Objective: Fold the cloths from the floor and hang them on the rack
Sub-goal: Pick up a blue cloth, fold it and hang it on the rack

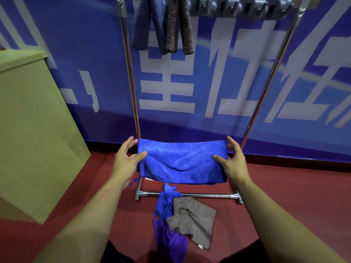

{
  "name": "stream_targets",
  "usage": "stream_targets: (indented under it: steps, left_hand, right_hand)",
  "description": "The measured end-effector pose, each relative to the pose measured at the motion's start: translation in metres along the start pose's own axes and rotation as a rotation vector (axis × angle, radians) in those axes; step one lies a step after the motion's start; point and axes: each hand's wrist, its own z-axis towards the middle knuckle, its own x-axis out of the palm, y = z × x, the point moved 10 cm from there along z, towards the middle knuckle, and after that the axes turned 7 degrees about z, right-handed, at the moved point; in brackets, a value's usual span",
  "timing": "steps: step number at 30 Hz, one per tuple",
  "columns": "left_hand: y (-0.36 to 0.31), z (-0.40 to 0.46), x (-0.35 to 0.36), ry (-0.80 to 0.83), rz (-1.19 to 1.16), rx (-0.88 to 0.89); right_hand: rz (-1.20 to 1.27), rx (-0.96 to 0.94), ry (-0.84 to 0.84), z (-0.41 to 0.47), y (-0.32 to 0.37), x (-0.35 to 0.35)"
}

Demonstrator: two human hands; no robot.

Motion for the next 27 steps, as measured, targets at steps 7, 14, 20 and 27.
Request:
stream_targets:
  steps: [7, 14, 20, 27]
  left_hand:
    - [0.001, 0.001, -0.012, -0.076, 0.025, 0.018]
    - [-0.001, 0.004, -0.021, -0.132, 0.045, 0.026]
    - [0.000, 0.006, -0.019, -0.136, 0.115, 0.044]
    - [0.009, 0.009, -0.006, 0.009, 0.442, 0.042]
  right_hand:
    - [0.004, -0.035, -0.017, 0.002, 0.000, -0.002]
    - [0.140, 0.030, -0.001, 0.002, -0.006, -0.006]
    - [0.096, 0.042, -0.055, 0.003, -0.010, -0.012]
    - [-0.262, 0.036, 0.023, 0.003, -0.011, -0.004]
